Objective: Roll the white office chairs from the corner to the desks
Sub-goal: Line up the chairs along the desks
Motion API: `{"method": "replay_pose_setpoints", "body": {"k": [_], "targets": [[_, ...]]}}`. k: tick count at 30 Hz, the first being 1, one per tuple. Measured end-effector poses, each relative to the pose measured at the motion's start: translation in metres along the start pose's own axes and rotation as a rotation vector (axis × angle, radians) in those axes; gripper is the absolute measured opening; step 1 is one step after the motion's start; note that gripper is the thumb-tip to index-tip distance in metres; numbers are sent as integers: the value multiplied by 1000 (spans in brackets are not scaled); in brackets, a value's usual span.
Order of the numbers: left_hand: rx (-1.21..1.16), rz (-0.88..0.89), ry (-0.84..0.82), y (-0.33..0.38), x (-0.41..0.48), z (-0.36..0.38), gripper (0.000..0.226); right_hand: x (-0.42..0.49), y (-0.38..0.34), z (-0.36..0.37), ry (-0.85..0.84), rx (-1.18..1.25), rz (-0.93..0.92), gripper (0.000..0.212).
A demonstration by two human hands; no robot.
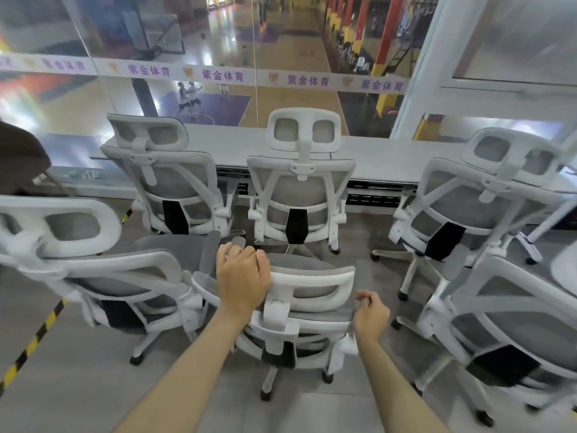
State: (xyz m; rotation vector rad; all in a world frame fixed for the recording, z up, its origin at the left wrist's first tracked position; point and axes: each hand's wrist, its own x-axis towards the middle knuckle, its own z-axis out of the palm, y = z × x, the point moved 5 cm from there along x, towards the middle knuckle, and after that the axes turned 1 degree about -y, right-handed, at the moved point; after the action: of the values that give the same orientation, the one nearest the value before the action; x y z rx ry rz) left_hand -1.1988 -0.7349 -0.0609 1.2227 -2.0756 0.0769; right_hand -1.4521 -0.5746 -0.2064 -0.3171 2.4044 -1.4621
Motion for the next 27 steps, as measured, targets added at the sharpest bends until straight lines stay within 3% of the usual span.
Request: {"method": "replay_pose_setpoints", "body": {"k": [12, 27], "targets": [[96, -36, -12, 15, 46, 39, 48, 69, -38, 22, -61, -289, -83, 37], [55, -82, -38, 23, 58, 52, 49, 102, -39, 32, -178, -271, -170, 36]]}}
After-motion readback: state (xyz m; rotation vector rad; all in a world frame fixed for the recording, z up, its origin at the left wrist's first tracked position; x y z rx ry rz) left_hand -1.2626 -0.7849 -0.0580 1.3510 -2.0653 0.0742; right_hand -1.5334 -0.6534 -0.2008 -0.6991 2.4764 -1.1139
